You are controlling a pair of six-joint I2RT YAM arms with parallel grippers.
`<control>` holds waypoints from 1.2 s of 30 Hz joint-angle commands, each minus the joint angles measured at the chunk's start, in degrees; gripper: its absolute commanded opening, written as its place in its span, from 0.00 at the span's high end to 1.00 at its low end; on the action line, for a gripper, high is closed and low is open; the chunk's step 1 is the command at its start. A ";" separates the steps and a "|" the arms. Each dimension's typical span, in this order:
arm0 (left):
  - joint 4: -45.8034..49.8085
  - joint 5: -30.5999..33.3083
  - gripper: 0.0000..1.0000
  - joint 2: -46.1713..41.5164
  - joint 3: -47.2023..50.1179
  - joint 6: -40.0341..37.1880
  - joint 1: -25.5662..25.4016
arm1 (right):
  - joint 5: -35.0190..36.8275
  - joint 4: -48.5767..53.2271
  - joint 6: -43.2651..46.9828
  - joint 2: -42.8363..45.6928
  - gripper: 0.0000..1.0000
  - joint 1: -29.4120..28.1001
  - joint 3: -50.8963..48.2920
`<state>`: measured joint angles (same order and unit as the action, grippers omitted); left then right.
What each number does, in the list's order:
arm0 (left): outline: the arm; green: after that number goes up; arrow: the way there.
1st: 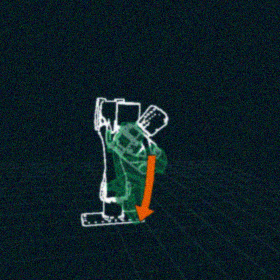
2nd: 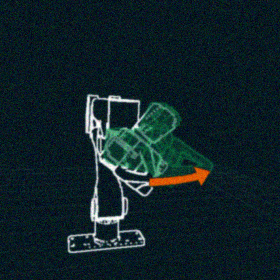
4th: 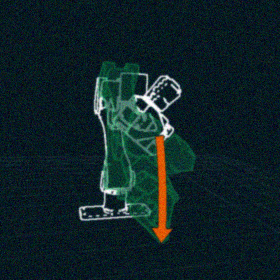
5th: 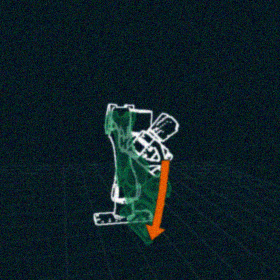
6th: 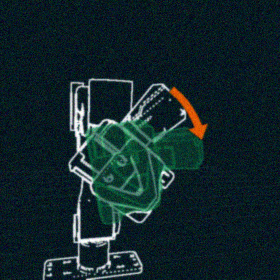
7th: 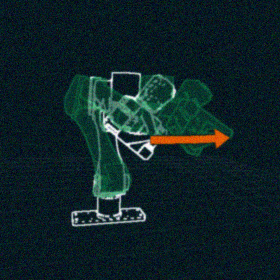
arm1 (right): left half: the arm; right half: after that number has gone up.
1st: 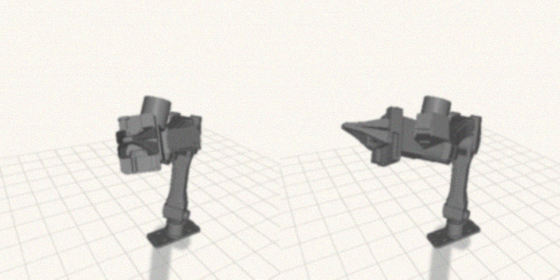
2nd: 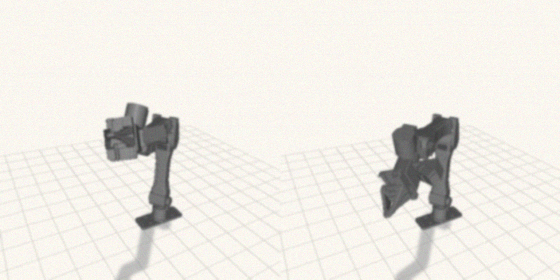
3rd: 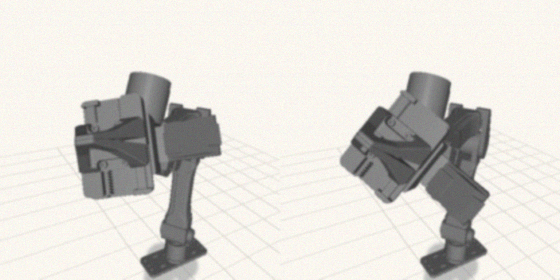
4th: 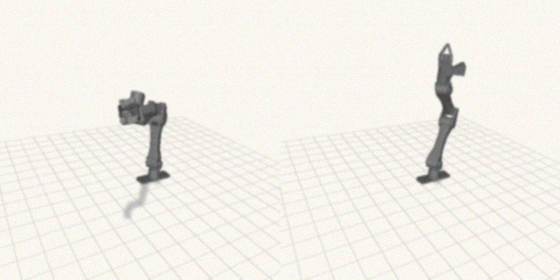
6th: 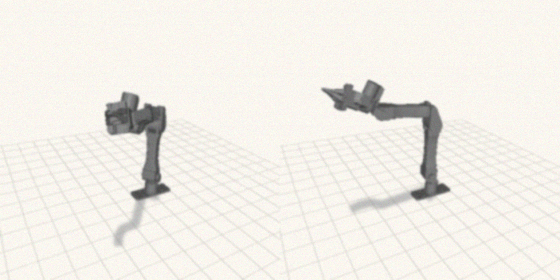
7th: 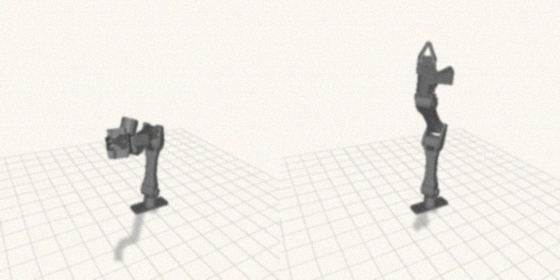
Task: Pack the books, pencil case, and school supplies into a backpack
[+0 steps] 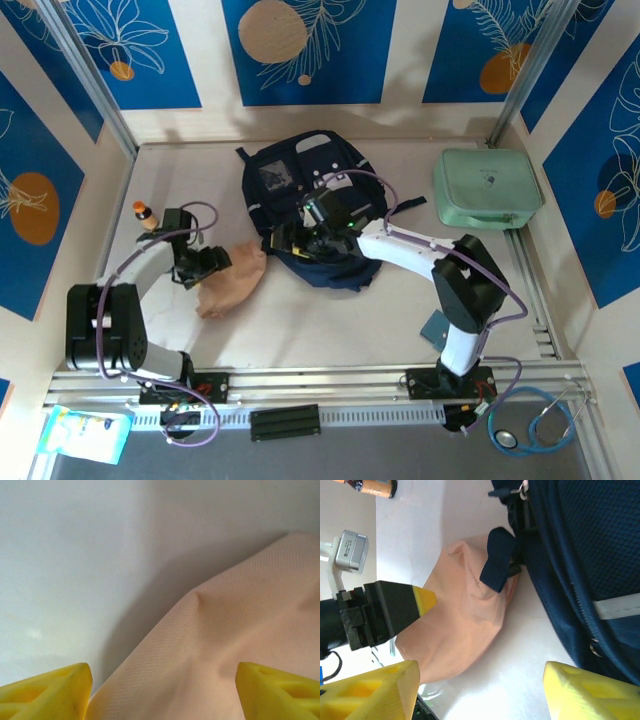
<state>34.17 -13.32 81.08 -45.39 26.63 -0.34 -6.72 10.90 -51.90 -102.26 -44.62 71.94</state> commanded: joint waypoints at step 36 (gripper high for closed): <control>-6.92 -15.81 1.00 -18.78 -7.29 20.05 -3.00 | -13.85 -28.32 -8.19 6.21 0.20 5.64 -8.60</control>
<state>33.69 -21.98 61.45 -53.56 40.40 -2.92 -18.04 -10.59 -58.85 -99.00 -39.51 64.69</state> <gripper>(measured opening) 0.051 0.795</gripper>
